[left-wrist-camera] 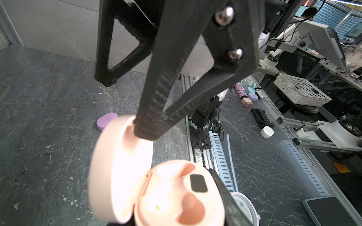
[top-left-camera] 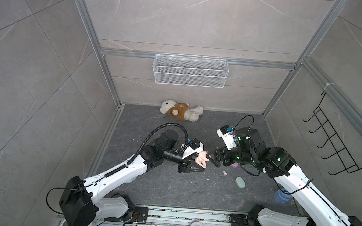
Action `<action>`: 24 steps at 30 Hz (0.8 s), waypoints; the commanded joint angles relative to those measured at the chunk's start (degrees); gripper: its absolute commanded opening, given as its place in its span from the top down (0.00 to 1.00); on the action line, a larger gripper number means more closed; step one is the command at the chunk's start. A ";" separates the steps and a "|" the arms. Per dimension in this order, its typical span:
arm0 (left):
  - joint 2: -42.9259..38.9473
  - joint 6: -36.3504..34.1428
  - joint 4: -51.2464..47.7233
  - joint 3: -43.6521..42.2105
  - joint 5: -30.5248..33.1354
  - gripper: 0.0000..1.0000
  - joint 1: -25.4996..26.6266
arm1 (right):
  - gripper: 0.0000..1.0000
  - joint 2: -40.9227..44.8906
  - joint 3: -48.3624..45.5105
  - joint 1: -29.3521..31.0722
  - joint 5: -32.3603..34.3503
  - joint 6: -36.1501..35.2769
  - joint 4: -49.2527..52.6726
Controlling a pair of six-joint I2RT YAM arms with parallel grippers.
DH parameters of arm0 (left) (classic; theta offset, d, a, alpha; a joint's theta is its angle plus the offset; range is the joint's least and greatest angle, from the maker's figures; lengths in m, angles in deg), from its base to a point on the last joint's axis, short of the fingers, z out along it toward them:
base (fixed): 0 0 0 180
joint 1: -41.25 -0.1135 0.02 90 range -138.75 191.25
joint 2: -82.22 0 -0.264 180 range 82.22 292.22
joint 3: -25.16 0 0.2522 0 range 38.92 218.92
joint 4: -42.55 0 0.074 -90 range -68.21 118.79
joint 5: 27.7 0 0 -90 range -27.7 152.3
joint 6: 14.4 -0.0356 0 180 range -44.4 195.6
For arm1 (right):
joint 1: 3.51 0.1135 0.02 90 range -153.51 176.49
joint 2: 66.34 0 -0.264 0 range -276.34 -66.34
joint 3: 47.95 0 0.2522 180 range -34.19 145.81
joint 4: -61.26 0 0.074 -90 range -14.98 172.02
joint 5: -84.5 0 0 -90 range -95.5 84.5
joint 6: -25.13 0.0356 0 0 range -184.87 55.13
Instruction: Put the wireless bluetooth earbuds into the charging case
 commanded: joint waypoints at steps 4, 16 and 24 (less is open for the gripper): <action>-1.64 1.71 2.53 -0.94 1.88 0.74 -0.31 | 0.03 1.58 2.76 -0.61 -1.98 2.96 3.88; -5.00 4.42 6.28 -4.77 4.51 0.75 -3.80 | 0.00 5.47 -1.90 -4.88 -1.02 13.38 9.99; -7.14 4.75 6.72 -6.02 5.91 0.75 -3.93 | 0.00 3.99 -22.95 -11.48 -1.19 22.83 -0.14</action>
